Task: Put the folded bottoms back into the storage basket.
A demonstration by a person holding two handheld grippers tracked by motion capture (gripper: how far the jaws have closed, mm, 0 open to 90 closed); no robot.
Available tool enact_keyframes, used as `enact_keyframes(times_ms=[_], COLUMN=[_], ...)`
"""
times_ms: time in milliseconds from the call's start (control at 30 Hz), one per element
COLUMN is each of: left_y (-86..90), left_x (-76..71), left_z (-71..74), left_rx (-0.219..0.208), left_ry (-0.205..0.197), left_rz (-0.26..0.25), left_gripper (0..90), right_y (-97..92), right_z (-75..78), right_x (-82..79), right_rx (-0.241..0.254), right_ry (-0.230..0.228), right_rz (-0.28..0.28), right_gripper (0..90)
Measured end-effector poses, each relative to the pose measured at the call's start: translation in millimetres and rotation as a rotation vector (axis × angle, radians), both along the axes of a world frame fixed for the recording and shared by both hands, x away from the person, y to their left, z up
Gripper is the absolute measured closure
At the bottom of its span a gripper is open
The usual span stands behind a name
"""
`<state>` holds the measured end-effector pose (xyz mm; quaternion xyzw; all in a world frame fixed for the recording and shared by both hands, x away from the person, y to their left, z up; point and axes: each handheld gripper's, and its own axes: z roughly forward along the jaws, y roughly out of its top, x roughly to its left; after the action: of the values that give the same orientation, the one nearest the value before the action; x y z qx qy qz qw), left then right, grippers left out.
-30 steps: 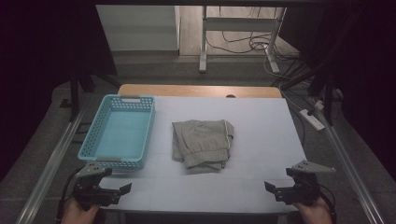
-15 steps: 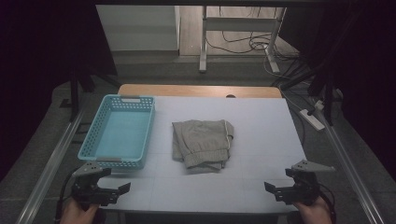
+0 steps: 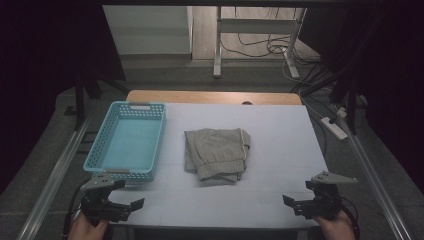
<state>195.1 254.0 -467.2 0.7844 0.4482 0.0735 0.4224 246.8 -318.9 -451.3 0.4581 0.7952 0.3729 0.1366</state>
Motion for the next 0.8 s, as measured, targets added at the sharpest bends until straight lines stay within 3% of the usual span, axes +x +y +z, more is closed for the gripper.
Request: enact_keyframes(times_ms=[100, 400, 533, 800], left_y=[0.5, -12.0, -22.9, -32.7], left_x=[1.0, 3.9, 8.6, 14.2], left_z=[0.0, 4.6, 2.1, 0.1], left_rx=[-0.011, 0.015, 0.005, -0.005], left_ry=[-0.002, -0.045, -0.019, -0.011], left_rz=[0.0, -0.041, -0.068, -0.1], left_gripper=[1.6, 1.4, 1.0, 0.9], right_y=[0.1, -0.4, 0.1, 0.0], right_z=[-0.2, 0.0, -0.1, 0.0], right_x=[0.5, 0.4, 0.1, -0.2], right_rx=[-0.002, 0.003, 0.001, 0.005], right_ry=[0.004, 0.008, 0.006, 0.001], right_rz=[0.005, 0.006, 0.009, 0.013], right_gripper=[0.0, 0.0, 0.0, 0.0])
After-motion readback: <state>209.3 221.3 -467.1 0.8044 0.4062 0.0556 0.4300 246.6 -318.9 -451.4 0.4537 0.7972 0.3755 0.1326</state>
